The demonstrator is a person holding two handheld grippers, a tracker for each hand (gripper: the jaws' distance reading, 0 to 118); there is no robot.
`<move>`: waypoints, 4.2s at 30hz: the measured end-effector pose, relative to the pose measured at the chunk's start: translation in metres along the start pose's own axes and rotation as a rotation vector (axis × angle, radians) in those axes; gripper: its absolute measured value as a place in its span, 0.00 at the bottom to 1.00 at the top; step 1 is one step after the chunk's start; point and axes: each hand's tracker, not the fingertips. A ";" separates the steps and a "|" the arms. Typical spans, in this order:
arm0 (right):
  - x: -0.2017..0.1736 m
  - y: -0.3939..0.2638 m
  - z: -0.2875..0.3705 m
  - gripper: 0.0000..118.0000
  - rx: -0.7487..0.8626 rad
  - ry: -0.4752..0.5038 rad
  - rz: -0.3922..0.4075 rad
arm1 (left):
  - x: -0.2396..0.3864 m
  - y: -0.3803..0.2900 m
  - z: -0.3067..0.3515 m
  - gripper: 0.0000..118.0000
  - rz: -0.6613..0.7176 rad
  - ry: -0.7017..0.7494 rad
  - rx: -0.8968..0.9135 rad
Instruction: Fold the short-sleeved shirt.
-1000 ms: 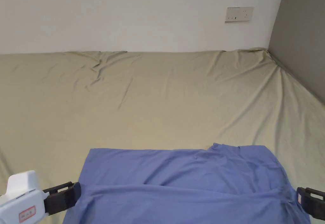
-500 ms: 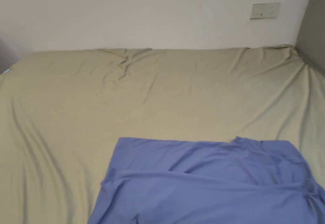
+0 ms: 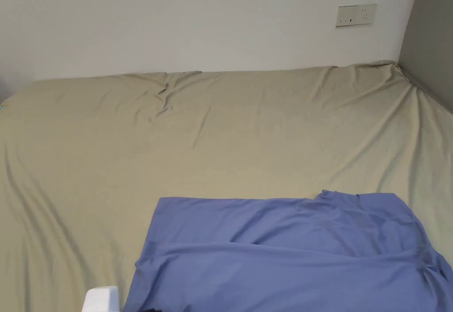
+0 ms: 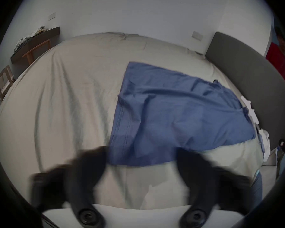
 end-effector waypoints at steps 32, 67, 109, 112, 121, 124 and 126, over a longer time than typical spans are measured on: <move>-0.008 0.010 -0.099 0.01 -0.072 0.055 0.062 | 0.015 0.002 0.044 0.06 0.035 -0.031 0.132; -0.001 0.047 -0.088 0.09 -0.350 0.165 0.157 | 0.005 -0.038 0.136 0.05 0.077 -0.009 0.101; -0.028 0.050 0.038 0.00 0.104 0.128 -0.005 | 0.003 0.058 0.084 0.00 0.121 -0.148 0.268; -0.033 0.051 0.028 0.00 0.071 0.120 -0.005 | -0.015 0.100 0.015 0.00 0.202 -0.185 0.152; -0.040 0.052 0.004 0.00 0.002 0.088 0.018 | -0.025 0.151 -0.090 1.00 0.150 -0.078 -0.064; -0.023 0.037 -0.010 0.00 -0.008 0.076 0.024 | -0.018 0.155 -0.109 0.88 0.140 -0.071 -0.058; -0.023 0.037 -0.011 0.00 -0.024 0.079 0.021 | -0.015 0.155 -0.119 0.72 0.121 -0.020 -0.111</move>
